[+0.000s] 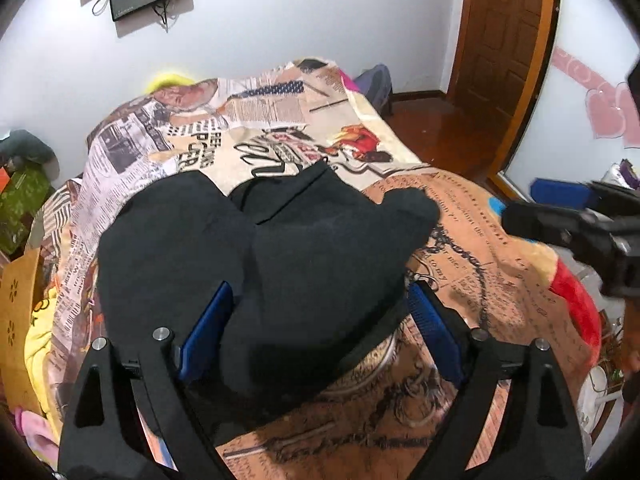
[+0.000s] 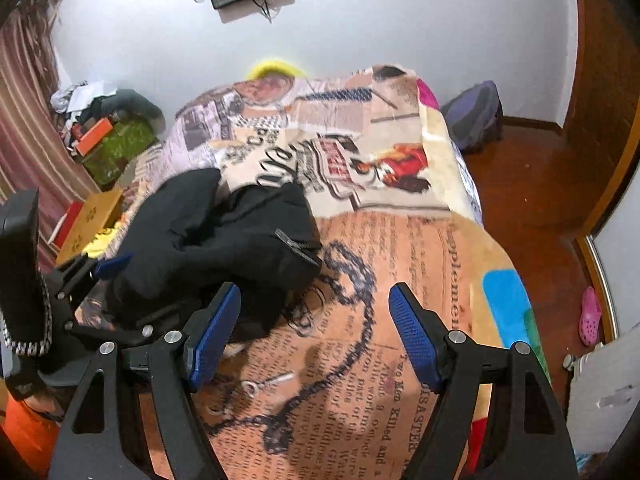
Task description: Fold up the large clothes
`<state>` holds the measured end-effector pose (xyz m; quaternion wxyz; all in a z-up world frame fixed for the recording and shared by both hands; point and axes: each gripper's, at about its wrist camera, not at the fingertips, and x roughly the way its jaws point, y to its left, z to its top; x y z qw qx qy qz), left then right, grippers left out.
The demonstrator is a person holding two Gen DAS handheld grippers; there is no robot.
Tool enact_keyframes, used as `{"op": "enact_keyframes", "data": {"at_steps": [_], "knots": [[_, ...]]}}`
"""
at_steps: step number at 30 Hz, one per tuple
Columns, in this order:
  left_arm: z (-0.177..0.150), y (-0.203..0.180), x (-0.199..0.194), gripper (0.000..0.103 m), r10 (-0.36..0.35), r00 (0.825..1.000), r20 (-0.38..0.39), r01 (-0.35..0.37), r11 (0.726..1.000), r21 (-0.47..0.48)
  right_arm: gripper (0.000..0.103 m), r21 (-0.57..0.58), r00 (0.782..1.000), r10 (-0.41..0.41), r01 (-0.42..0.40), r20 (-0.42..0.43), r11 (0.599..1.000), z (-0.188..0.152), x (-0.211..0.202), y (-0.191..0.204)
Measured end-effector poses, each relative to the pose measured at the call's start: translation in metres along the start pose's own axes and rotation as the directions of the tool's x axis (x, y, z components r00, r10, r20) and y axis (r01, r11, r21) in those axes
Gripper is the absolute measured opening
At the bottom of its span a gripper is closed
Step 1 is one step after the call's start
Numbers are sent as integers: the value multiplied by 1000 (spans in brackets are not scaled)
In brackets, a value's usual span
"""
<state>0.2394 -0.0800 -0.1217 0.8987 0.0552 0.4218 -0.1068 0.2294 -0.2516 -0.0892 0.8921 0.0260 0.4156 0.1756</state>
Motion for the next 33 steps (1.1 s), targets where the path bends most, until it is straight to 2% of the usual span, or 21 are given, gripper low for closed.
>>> {"op": "enact_keyframes", "data": {"at_steps": [3, 5, 8, 13, 16, 18, 20, 24, 28, 33], "knots": [[-3, 8, -23, 89, -12, 999, 50, 12, 1000, 3, 73, -21, 999, 20, -20, 29, 1000, 9, -5, 12], [-8, 19, -40, 93, 30, 993, 111, -29, 999, -14, 73, -35, 998, 47, -45, 42, 998, 16, -5, 22], [-13, 41, -51, 96, 93, 985, 145, -85, 994, -64, 74, -60, 995, 89, -86, 51, 994, 24, 1, 38], [-23, 95, -38, 96, 144, 986, 78, -127, 974, -188, 74, -80, 993, 109, -105, 46, 991, 32, 24, 59], [-38, 125, -26, 96, 163, 986, 32, -148, 948, -281, 74, -13, 994, 108, -108, -3, 994, 29, 47, 50], [-48, 139, -17, 96, 148, 989, -4, -141, 935, -325, 74, 34, 991, 120, -118, -54, 992, 22, 63, 37], [-59, 147, -4, 96, 97, 995, -36, -103, 932, -349, 74, 68, 986, 143, -137, -91, 988, 14, 71, 27], [-71, 146, 7, 98, 28, 999, -36, -40, 929, -368, 74, 78, 974, 136, -124, -182, 989, -4, 87, 15], [-74, 155, 13, 100, -45, 998, -46, 22, 912, -410, 75, 38, 969, 126, -121, -212, 992, -8, 88, 16], [-65, 174, 15, 100, -103, 993, -63, 64, 890, -452, 75, 24, 957, 174, -173, -230, 985, 12, 84, 15]]}}
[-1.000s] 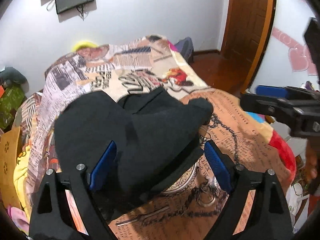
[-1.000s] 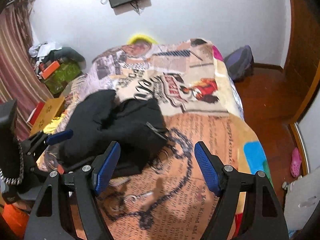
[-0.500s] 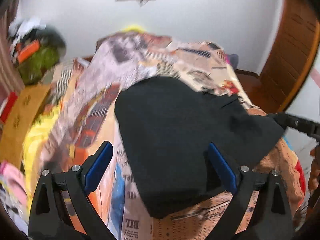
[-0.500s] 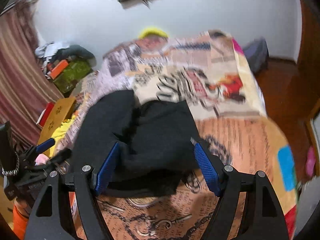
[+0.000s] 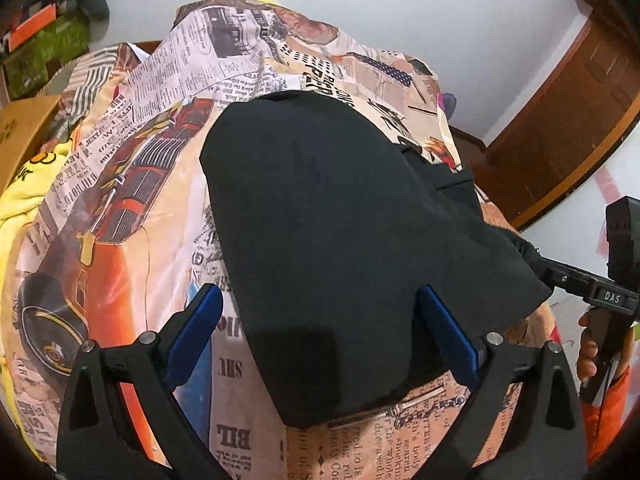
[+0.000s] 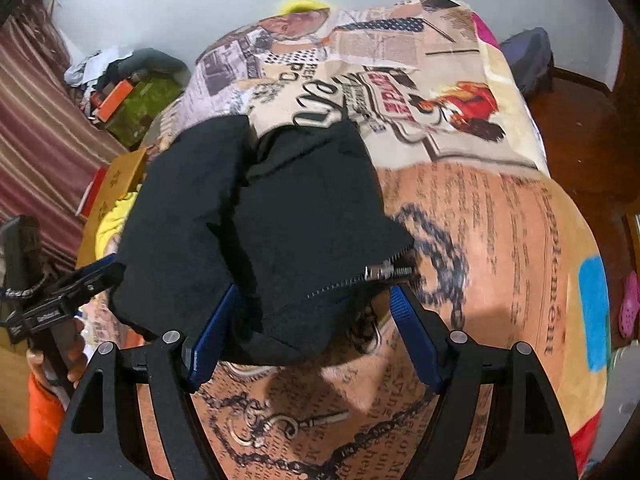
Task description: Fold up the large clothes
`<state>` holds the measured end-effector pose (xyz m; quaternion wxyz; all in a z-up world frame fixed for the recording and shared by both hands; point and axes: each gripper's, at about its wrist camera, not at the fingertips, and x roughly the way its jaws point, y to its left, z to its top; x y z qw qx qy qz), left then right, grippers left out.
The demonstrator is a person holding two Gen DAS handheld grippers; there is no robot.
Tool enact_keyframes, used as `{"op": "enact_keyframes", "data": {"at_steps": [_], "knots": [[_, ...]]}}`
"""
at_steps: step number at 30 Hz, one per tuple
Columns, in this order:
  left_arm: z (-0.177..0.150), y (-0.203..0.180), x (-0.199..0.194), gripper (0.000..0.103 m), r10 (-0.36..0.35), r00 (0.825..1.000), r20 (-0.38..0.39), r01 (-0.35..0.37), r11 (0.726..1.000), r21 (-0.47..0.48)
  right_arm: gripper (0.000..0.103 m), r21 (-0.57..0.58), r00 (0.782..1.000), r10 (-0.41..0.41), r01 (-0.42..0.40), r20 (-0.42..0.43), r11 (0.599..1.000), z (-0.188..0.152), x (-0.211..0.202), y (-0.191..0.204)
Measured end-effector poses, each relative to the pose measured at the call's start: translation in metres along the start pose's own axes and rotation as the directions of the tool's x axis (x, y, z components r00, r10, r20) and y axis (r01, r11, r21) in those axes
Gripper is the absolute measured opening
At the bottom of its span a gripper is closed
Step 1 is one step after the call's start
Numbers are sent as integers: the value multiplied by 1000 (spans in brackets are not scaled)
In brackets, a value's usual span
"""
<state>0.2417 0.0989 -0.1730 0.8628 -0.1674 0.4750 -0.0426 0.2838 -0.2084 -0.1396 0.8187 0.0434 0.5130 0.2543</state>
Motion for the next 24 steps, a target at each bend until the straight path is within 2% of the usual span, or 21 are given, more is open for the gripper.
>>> {"op": "enact_keyframes", "data": {"at_steps": [3, 4, 6, 10, 13, 16, 20, 24], "knots": [[8, 12, 6, 100, -39, 999, -36, 37, 998, -54, 75, -18, 1000, -4, 5, 13, 1000, 11, -1, -1], [11, 18, 11, 100, -73, 996, -58, 68, 994, -89, 75, -22, 1000, -16, 16, 14, 1000, 14, 1, -2], [12, 29, 22, 100, -140, 985, -101, 122, 978, -168, 75, -8, 1000, -18, 18, -4, 1000, 18, 9, -10], [9, 48, 47, 103, -275, 948, -159, 215, 923, -318, 75, 112, 995, 71, -63, -73, 992, 12, 27, -35], [8, 54, 58, 103, -321, 933, -166, 244, 899, -365, 75, 173, 985, 148, -130, -93, 976, 7, 34, -45], [9, 56, 65, 103, -334, 927, -169, 247, 885, -395, 77, 233, 964, 240, -209, -113, 950, 8, 44, -48], [11, 59, 74, 103, -348, 920, -177, 253, 876, -410, 77, 219, 962, 247, -218, -114, 951, 14, 50, -39], [10, 67, 87, 103, -399, 899, -180, 282, 843, -459, 77, 255, 949, 297, -263, -106, 930, 17, 59, -41]]}}
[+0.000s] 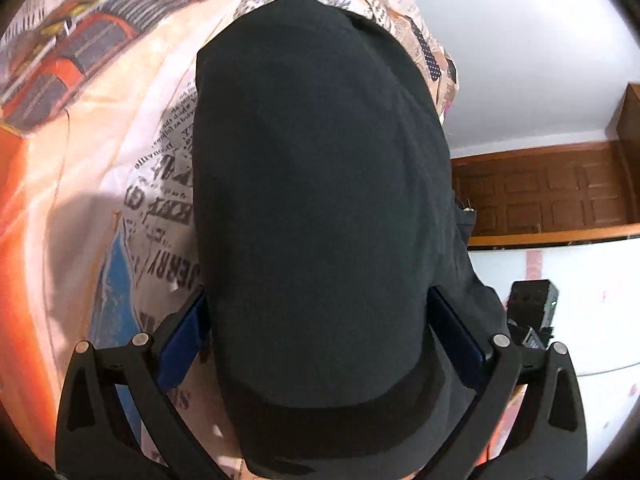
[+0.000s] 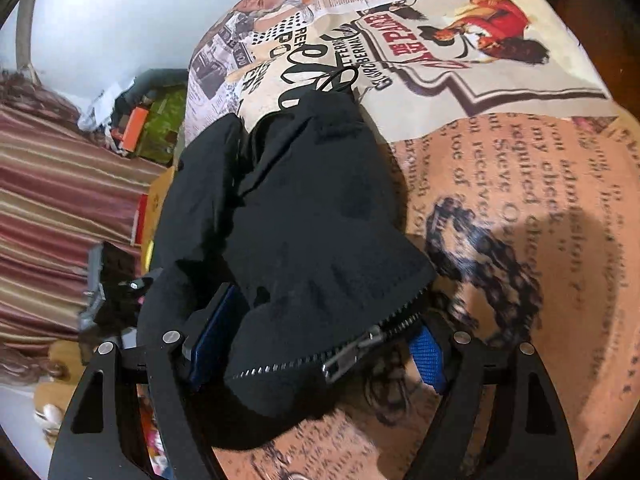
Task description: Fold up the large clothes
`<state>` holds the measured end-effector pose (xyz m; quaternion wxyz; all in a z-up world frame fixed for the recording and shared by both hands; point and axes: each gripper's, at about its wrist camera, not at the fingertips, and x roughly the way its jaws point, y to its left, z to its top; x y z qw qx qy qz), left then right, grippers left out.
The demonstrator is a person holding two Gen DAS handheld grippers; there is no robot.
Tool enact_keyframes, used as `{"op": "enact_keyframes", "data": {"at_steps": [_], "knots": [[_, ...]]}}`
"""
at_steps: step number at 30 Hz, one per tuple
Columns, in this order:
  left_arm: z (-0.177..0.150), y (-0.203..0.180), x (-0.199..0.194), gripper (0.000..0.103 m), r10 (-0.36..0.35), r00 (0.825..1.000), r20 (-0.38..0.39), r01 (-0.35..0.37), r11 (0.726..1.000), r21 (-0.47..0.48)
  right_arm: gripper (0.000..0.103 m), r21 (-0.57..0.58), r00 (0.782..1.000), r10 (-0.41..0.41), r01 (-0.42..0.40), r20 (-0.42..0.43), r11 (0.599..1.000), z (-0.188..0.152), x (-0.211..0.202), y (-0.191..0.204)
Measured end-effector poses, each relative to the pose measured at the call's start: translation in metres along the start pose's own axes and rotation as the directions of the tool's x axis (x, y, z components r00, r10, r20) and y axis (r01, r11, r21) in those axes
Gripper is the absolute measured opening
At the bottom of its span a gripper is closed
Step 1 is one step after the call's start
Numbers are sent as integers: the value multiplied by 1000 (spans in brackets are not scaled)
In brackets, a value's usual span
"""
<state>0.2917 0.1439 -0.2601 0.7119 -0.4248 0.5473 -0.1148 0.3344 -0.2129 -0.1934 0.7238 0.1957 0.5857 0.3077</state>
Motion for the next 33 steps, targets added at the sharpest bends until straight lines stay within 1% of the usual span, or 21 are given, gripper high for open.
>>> {"op": "enact_keyframes", "data": {"at_steps": [2, 3, 5, 6, 8, 9, 10, 12, 13, 16, 18, 21, 23, 24, 26, 27, 31, 33], "knots": [[0, 3, 4, 103, -26, 1000, -5, 26, 999, -24, 77, 17, 1000, 19, -19, 2, 1000, 1, 2, -1], [0, 3, 4, 103, -26, 1000, -1, 26, 999, -26, 75, 23, 1000, 24, -24, 3, 999, 1, 2, -1], [-5, 0, 2, 102, -16, 1000, 18, 17, 1000, -7, 66, 40, 999, 39, -39, -7, 998, 0, 7, -1], [-9, -5, 0, 100, -2, 1000, 31, 2, 1000, 14, 62, 53, 999, 48, -47, -20, 998, 0, 10, -1], [-14, -12, -2, 96, 17, 999, 50, -18, 999, 36, 55, 58, 999, 38, -37, -21, 998, -1, 11, 0], [-16, -14, -4, 94, 24, 998, 58, -26, 999, 43, 49, 57, 999, 40, -39, -23, 998, -1, 11, 1], [-19, -17, -6, 93, 33, 997, 68, -37, 998, 55, 44, 54, 998, 50, -48, -26, 997, -2, 9, 2], [-26, -23, -11, 90, 49, 995, 82, -56, 995, 80, 36, 49, 997, 67, -66, -30, 997, -2, 6, 6], [-29, -26, -15, 89, 58, 994, 88, -66, 993, 97, 33, 42, 997, 74, -73, -32, 996, -4, 5, 10], [-41, -29, -34, 85, 59, 992, 112, -73, 989, 125, 28, 2, 997, 67, -67, -37, 998, -8, 1, 23], [-42, -31, -48, 83, 56, 989, 134, -75, 987, 143, 26, -11, 997, 73, -73, -39, 997, -9, 1, 32], [-40, -33, -77, 82, 48, 982, 184, -79, 983, 166, 25, -46, 997, 75, -77, -34, 996, -7, 3, 54], [-37, -33, -99, 82, 39, 974, 225, -82, 980, 183, 25, -68, 996, 79, -82, -34, 994, -2, 6, 70], [-35, -34, -104, 82, 38, 970, 239, -84, 979, 187, 25, -85, 996, 80, -83, -30, 993, 1, 8, 80], [-28, -32, -130, 82, 30, 958, 284, -89, 976, 197, 25, -118, 996, 93, -94, -20, 988, 9, 16, 101], [-27, -32, -136, 82, 26, 954, 298, -88, 976, 199, 25, -135, 995, 103, -104, -16, 985, 13, 20, 112], [-2, -17, -184, 82, 10, 931, 365, -89, 975, 202, 25, -188, 992, 128, -128, -10, 974, 30, 43, 147], [20, -13, -198, 82, 10, 921, 390, -98, 973, 207, 25, -218, 990, 139, -137, -7, 966, 39, 59, 165]]}}
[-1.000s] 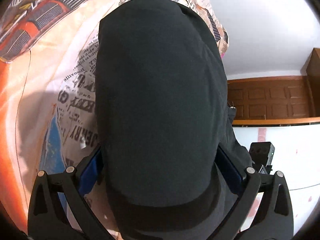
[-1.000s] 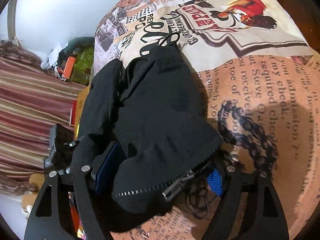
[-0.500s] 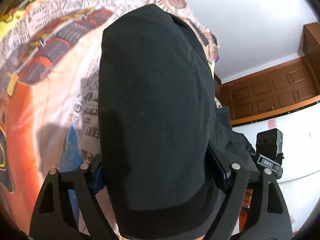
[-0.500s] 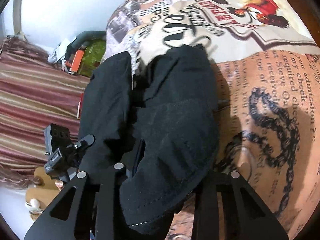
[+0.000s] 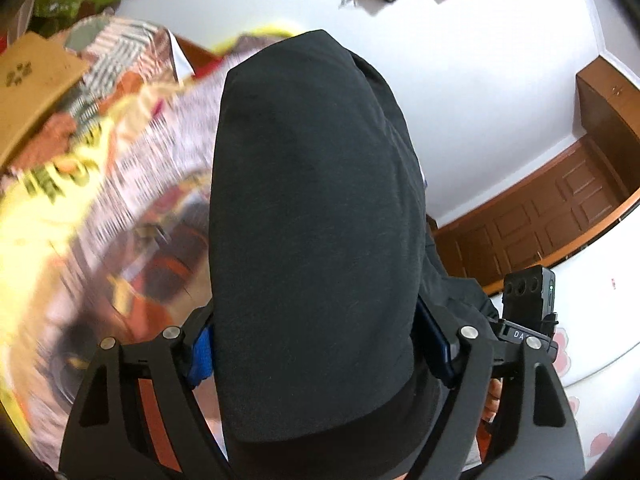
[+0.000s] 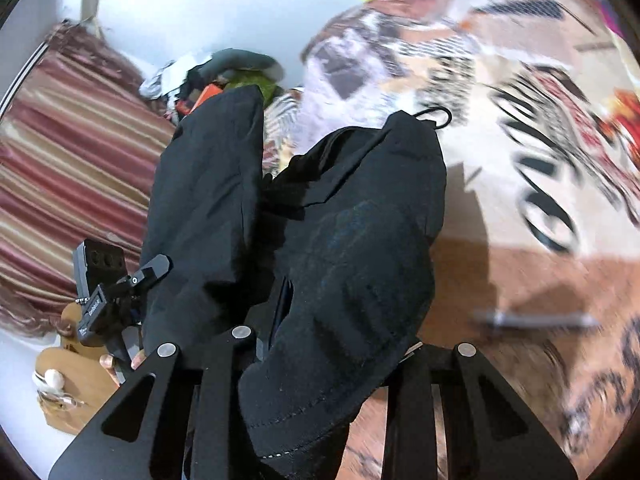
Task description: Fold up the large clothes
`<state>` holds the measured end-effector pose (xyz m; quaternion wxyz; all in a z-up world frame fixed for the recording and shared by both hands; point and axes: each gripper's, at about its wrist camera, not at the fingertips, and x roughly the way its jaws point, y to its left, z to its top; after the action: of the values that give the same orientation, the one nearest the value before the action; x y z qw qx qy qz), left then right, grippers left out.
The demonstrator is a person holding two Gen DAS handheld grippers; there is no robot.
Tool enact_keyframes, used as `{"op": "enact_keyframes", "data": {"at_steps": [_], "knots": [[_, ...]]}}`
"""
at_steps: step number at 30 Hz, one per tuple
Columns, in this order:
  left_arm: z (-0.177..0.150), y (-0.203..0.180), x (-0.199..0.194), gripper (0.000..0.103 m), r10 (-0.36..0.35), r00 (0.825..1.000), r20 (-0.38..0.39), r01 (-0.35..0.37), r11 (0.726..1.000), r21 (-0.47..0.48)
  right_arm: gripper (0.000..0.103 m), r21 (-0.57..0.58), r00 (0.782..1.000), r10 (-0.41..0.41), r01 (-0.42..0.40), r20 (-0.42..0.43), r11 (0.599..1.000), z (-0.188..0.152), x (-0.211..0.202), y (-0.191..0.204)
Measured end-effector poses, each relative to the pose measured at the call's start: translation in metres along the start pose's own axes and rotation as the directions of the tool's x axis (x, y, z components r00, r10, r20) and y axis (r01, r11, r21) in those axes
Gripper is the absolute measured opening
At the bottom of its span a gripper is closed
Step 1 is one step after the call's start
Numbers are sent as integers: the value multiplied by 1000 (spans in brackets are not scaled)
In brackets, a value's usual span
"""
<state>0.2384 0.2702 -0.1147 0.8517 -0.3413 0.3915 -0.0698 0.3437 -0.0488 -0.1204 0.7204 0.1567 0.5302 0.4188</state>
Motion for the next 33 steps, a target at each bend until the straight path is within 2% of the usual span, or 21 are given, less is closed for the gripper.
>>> {"op": "enact_keyframes", "data": {"at_steps": [5, 10, 13, 15, 17, 19, 22, 24, 29, 33], "knots": [[39, 38, -3, 82, 15, 999, 29, -16, 1000, 11, 25, -42, 1000, -13, 13, 8, 999, 23, 43, 21], [61, 100, 8, 82, 29, 1000, 0, -29, 1000, -6, 25, -47, 999, -36, 35, -14, 998, 39, 96, 19], [68, 140, 30, 82, 50, 998, -29, -51, 998, -25, 25, -46, 997, -57, 55, -43, 997, 47, 130, 10], [66, 163, 49, 82, 86, 994, -62, -88, 995, -40, 25, -57, 991, -95, 90, -92, 994, 47, 158, 3], [63, 192, 72, 82, 127, 986, -105, -136, 987, -87, 25, -66, 977, -159, 151, -139, 986, 44, 187, -8], [56, 215, 84, 82, 148, 981, -125, -164, 978, -129, 25, -62, 967, -188, 180, -171, 982, 39, 209, -19], [52, 215, 80, 83, 133, 985, -108, -144, 984, -106, 32, -40, 965, -193, 189, -179, 981, 35, 220, -28], [49, 210, 78, 84, 161, 980, -118, -173, 981, -93, 35, -47, 961, -206, 201, -186, 978, 33, 217, -28], [42, 205, 60, 84, 196, 972, -131, -211, 971, -109, 53, -101, 939, -284, 269, -193, 958, 22, 195, -22], [36, 193, 31, 84, 221, 968, -114, -234, 966, -110, 56, -129, 936, -307, 287, -175, 949, 14, 173, -14]]}}
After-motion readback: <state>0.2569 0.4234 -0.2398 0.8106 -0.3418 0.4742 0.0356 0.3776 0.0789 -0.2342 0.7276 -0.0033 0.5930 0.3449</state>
